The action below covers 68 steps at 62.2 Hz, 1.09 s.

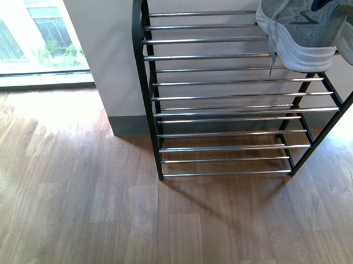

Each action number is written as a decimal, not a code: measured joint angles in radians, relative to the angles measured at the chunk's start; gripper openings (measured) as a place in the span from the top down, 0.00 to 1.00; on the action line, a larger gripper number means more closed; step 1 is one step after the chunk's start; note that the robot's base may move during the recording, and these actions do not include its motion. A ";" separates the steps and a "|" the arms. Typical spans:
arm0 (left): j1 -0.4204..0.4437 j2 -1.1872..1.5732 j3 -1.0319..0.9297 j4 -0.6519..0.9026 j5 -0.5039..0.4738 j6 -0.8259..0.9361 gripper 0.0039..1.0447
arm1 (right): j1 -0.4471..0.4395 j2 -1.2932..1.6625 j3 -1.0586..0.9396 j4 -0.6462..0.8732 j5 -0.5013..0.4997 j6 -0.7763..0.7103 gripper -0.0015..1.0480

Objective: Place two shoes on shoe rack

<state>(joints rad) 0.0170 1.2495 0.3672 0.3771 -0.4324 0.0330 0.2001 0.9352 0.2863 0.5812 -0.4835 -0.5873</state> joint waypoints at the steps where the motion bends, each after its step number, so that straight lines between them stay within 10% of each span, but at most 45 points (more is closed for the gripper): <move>1: 0.000 -0.001 0.000 0.000 -0.001 0.000 0.98 | 0.000 -0.001 0.000 0.000 0.000 0.000 0.98; 23: 0.004 0.000 0.000 0.000 -0.006 0.000 0.98 | 0.043 0.056 0.022 0.072 0.124 0.130 0.98; 41: 0.001 0.000 0.000 0.000 0.002 0.000 0.98 | 0.115 0.574 0.532 -0.122 0.385 0.569 0.98; 68: 0.001 0.000 0.000 0.000 0.002 0.000 0.98 | 0.127 1.104 1.173 -0.422 0.535 0.750 0.98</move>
<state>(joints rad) 0.0177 1.2495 0.3668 0.3771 -0.4309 0.0334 0.3275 2.0396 1.4590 0.1593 0.0513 0.1631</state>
